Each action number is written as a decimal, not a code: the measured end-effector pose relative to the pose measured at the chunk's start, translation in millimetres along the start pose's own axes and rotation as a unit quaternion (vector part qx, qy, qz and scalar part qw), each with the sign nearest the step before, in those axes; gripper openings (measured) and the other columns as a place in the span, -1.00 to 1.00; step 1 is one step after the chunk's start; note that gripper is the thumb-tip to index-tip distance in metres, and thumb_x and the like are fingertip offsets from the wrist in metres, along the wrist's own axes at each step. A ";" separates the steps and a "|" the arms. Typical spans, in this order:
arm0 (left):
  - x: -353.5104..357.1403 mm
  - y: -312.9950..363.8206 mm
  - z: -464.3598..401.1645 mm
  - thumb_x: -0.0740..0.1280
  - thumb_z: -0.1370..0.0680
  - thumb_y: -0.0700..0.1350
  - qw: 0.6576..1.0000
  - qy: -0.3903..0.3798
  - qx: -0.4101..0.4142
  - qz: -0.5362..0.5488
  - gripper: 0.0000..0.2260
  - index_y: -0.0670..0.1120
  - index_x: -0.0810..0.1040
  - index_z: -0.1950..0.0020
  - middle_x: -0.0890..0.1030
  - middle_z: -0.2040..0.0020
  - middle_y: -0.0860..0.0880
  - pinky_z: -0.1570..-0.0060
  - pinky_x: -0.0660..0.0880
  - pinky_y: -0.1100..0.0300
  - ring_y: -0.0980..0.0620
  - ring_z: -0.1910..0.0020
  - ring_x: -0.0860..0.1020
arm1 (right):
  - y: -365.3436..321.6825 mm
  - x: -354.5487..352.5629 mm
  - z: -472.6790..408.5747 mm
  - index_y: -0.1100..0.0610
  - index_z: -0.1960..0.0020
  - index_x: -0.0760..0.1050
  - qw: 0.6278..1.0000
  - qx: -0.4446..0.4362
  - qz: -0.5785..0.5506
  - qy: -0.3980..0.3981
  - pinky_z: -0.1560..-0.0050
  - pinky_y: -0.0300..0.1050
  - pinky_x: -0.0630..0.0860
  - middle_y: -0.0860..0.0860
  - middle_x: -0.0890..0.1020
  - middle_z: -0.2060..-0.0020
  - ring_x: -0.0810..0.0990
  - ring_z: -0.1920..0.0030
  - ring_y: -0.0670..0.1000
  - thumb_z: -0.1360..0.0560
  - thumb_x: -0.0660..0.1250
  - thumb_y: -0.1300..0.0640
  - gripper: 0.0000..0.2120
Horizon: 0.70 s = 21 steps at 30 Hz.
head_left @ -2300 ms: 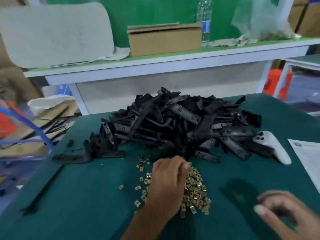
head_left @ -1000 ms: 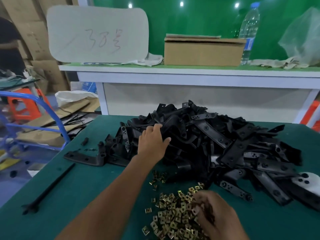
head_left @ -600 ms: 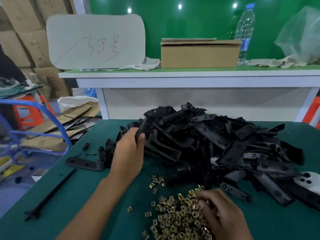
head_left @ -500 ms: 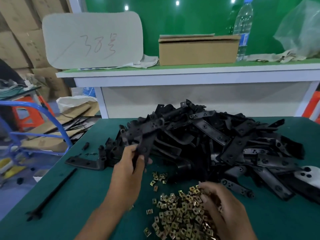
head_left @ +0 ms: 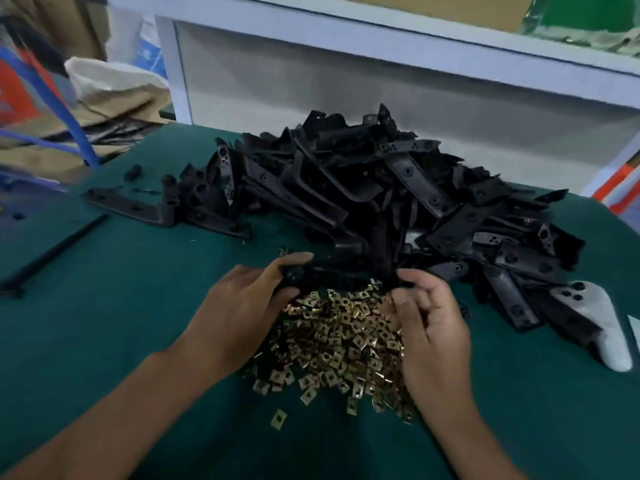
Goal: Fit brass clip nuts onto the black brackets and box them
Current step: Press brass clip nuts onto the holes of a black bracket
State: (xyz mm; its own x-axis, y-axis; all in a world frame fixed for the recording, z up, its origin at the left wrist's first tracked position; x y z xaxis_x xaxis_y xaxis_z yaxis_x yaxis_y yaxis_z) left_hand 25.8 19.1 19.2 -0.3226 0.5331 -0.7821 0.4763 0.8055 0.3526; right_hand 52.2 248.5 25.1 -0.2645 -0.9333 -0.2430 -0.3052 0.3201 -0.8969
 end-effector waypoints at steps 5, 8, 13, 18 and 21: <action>4.2 8.3 0.3 0.37 -0.57 -0.31 0.996 -0.003 0.052 -0.067 -0.68 -0.03 0.57 -0.27 0.62 -0.15 0.03 -0.02 0.46 0.13 0.01 -0.03 0.48 | 0.9 2.6 1.2 -0.26 -0.10 0.51 1.000 0.003 -0.028 -0.012 0.07 -0.43 0.53 -0.20 0.70 0.06 0.68 0.01 -0.20 -0.56 0.27 -0.28 -0.82; 13.7 4.5 2.3 0.43 -0.42 -0.37 0.978 -0.075 0.061 -0.183 -0.79 -0.16 0.62 0.00 0.55 -0.17 -0.09 0.07 0.52 0.01 -0.10 0.02 0.51 | -0.5 7.7 2.4 -0.24 -0.09 0.52 0.999 -0.001 -0.015 -0.034 0.03 -0.43 0.51 -0.24 0.67 0.00 0.65 -0.04 -0.21 -0.52 0.30 -0.32 -0.77; -2.5 12.8 -0.2 0.17 -0.59 -0.18 0.995 -0.024 -0.028 -0.091 -0.85 -0.09 0.50 0.12 0.53 0.16 -0.02 0.18 0.45 0.09 -0.04 0.20 0.48 | -6.0 10.1 7.9 -0.18 -0.07 0.58 0.997 -0.021 -0.048 -0.048 0.05 -0.40 0.55 -0.17 0.70 0.09 0.68 0.04 -0.16 -0.58 0.29 -0.17 -0.84; -4.2 16.4 0.7 0.08 -0.58 -0.06 0.999 -0.004 -0.029 -0.028 -0.75 -0.05 0.36 0.28 0.48 0.28 0.01 0.23 0.37 0.12 -0.01 0.26 0.43 | -6.3 10.4 8.6 -0.08 -0.01 0.60 0.997 -0.041 -0.012 -0.059 0.09 -0.36 0.54 -0.14 0.67 0.16 0.66 0.09 -0.11 -0.63 0.23 -0.10 -0.81; -2.7 21.0 3.1 0.05 -0.61 -0.02 1.000 -0.004 -0.009 0.006 -0.63 -0.16 0.49 0.25 0.55 0.26 -0.07 0.23 0.43 0.04 -0.11 0.22 0.49 | -5.0 10.2 9.3 -0.09 0.00 0.58 0.997 -0.046 -0.001 -0.055 0.11 -0.37 0.54 -0.13 0.66 0.17 0.66 0.11 -0.10 -0.63 0.23 -0.13 -0.80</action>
State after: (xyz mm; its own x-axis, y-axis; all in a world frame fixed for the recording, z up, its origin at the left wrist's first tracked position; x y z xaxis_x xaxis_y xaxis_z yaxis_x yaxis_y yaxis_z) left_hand 39.2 33.8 27.2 -0.3095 0.5412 -0.7819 0.4656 0.8032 0.3716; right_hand 59.6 235.9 23.6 -0.1622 -0.9449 -0.2845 -0.3899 0.3262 -0.8611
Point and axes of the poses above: each hand's wrist, its own z-axis away from the middle knuckle, its own x-axis out of the palm, y = z × x, the point moved 4 cm from there along -z, towards the middle knuckle
